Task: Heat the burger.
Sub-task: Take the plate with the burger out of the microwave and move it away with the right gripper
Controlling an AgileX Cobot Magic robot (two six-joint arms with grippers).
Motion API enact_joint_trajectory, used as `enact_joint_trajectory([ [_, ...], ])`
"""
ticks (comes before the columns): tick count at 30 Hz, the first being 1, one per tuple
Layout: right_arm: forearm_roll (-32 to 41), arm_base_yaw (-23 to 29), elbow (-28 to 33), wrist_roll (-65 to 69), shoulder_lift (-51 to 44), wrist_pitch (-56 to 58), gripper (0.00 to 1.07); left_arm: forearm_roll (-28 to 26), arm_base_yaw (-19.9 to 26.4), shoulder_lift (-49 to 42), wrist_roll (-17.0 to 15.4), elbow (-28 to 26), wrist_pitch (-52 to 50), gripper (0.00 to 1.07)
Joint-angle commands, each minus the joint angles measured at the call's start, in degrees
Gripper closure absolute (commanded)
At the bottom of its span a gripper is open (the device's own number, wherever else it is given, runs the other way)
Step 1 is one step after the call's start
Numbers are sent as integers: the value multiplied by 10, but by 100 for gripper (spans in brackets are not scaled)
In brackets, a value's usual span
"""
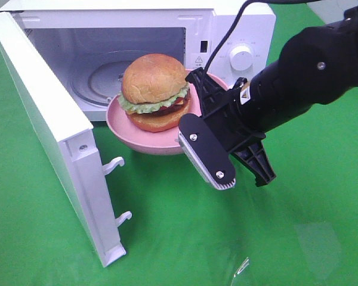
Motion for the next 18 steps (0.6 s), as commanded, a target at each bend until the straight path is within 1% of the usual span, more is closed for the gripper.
enact_joint_trajectory([
  [1, -4, 0, 15, 16, -34, -40, 107, 2, 1, -10, 0, 1, -2, 9],
  [3, -5, 0, 23, 24, -44, -40, 107, 2, 1, -10, 0, 1, -2, 9],
  [5, -9, 0, 58, 41, -87, -40, 107, 2, 1, -10, 0, 1, -2, 9],
  [6, -9, 0, 58, 41, -87, -40, 107, 2, 1, -10, 0, 1, -2, 9],
  [7, -10, 0, 76, 50, -107, -39, 107, 2, 1, -10, 0, 1, -2, 9],
  [10, -10, 0, 92, 58, -127, -35, 107, 2, 1, -10, 0, 1, -2, 9],
  [13, -19, 0, 121, 73, -173, -12, 107, 2, 1, -10, 0, 1, -2, 9],
  [16, -29, 0, 138, 85, -193, 3, 107, 2, 1, -10, 0, 1, -2, 9],
  [17, -38, 0, 158, 98, -223, 18, 107, 2, 1, -10, 0, 1, -2, 9],
  [18, -40, 0, 164, 105, -234, 23, 107, 2, 1, -10, 0, 1, -2, 9],
])
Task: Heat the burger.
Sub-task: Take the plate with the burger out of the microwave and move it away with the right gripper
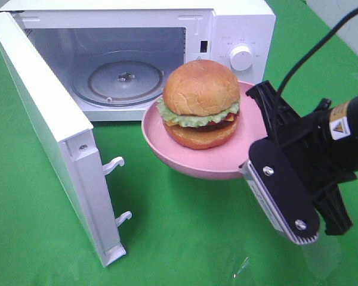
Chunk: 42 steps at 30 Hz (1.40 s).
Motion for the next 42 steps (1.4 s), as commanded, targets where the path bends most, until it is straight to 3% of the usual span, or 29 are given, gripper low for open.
enact_joint_trajectory([
  [1, -11, 0, 13, 19, -37, -12, 107, 2, 1, -10, 0, 1, -2, 9],
  [9, -32, 0, 49, 70, -148, 44, 107, 2, 1, -10, 0, 1, -2, 9],
  [11, -67, 0, 56, 112, -198, 73, 107, 2, 1, -10, 0, 1, -2, 9],
  [19, -133, 0, 57, 213, -257, 131, 107, 2, 1, -10, 0, 1, -2, 9],
  [24, -178, 0, 57, 292, -267, 166, 107, 2, 1, -10, 0, 1, -2, 9],
  [33, -308, 0, 57, 553, -267, 236, 107, 2, 1, -10, 0, 1, -2, 9],
  [42, -356, 0, 57, 647, -267, 281, 106, 2, 1, -10, 0, 1, -2, 9],
])
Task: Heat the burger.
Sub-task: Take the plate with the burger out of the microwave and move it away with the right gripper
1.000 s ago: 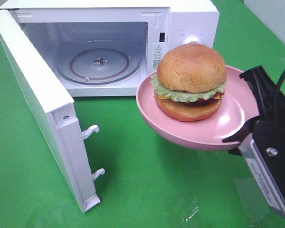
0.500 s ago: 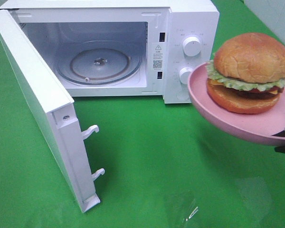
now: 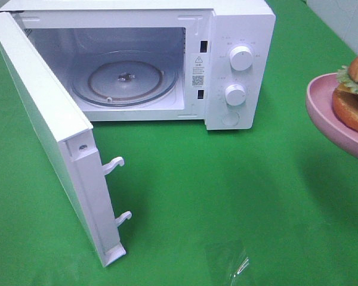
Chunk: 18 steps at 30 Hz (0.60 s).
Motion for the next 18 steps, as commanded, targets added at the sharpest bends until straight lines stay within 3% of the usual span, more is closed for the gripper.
enact_joint_trajectory([
  [1, -39, 0, -4, 16, -7, -5, 106, 2, 1, -10, 0, 1, -2, 9],
  [9, -52, 0, -4, 60, -3, 26, 106, 2, 1, -10, 0, 1, -2, 9],
  [18, -94, 0, -4, 154, 69, 49, 105, 2, 1, -10, 0, 1, -2, 9],
])
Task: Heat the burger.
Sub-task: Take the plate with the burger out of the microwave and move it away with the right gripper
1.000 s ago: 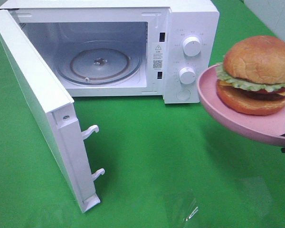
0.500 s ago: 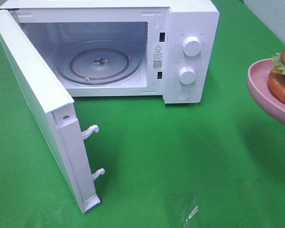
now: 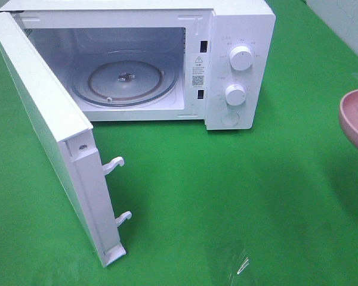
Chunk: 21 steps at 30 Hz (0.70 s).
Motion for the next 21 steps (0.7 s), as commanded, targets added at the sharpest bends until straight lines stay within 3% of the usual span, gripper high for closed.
enact_joint_trajectory([
  [1, -42, 0, -4, 44, 31, -13, 105, 2, 1, -10, 0, 1, -2, 9],
  [21, -41, 0, -90, 260, 170, 96, 105, 2, 1, -10, 0, 1, -2, 9],
])
